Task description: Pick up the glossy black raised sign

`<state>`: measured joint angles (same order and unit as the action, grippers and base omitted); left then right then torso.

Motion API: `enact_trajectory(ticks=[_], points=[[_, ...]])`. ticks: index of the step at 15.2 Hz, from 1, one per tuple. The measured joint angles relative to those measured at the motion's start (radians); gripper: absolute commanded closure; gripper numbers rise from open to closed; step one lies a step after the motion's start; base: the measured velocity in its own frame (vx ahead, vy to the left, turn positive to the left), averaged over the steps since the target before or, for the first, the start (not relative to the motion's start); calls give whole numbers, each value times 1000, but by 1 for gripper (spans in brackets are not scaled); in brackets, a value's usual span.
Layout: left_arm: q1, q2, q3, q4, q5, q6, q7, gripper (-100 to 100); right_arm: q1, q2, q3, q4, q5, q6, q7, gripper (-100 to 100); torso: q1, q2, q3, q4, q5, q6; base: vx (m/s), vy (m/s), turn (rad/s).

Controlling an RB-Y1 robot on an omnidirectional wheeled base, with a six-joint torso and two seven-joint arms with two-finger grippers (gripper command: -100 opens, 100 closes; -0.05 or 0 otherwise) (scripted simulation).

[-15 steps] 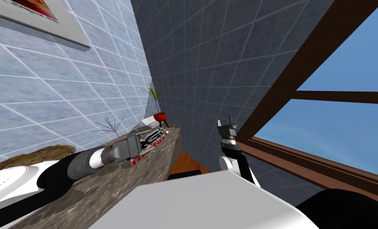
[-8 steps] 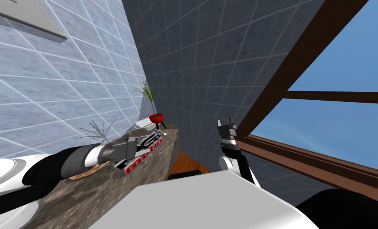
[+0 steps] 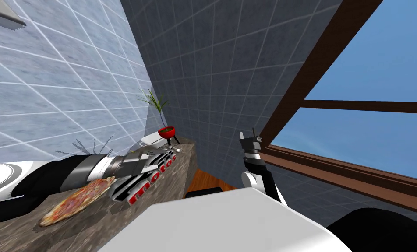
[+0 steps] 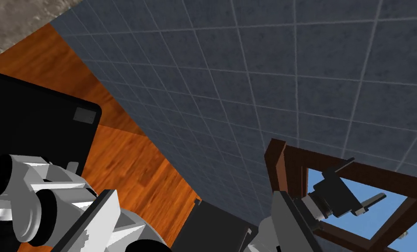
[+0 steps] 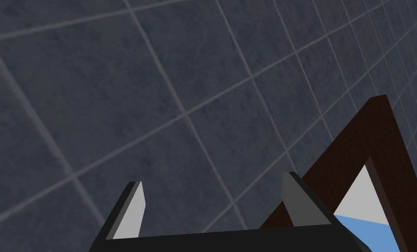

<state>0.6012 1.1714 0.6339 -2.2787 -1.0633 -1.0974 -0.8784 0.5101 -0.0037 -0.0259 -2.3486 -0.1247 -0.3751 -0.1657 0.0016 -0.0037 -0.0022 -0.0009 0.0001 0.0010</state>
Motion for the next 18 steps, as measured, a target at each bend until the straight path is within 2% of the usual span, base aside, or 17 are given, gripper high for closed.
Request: enact_trajectory(ticks=[4,6,10,12,16,18], points=[[22,64,43,-6,-84,-34,-56,-100,0,0,0,0,0,0,0,0,-1,0,0,0,0,-1,22,35,-147],[29,109,59,-4,-131,-52,-88,-100,0,0,0,0,0,0,0,0,0,0,0,0,0,-1,27,49,-174],[66,182,114,-7,-217,-105,-160,-100,0,0,0,0,0,0,0,0,-1,0,0,0,0,-1,19,40,-180],[82,220,122,-10,-263,-119,-195,-100,0,0,0,0,0,0,0,0,-1,0,0,0,0,-1,16,35,-154],[121,283,157,-23,-338,-165,-250,-100,0,0,0,0,0,0,0,0,-2,0,0,0,0,-1,10,27,-167],[143,312,153,-31,-377,-175,-276,-100,0,0,0,0,0,0,0,0,-2,1,0,0,0,-1,7,23,-132]])
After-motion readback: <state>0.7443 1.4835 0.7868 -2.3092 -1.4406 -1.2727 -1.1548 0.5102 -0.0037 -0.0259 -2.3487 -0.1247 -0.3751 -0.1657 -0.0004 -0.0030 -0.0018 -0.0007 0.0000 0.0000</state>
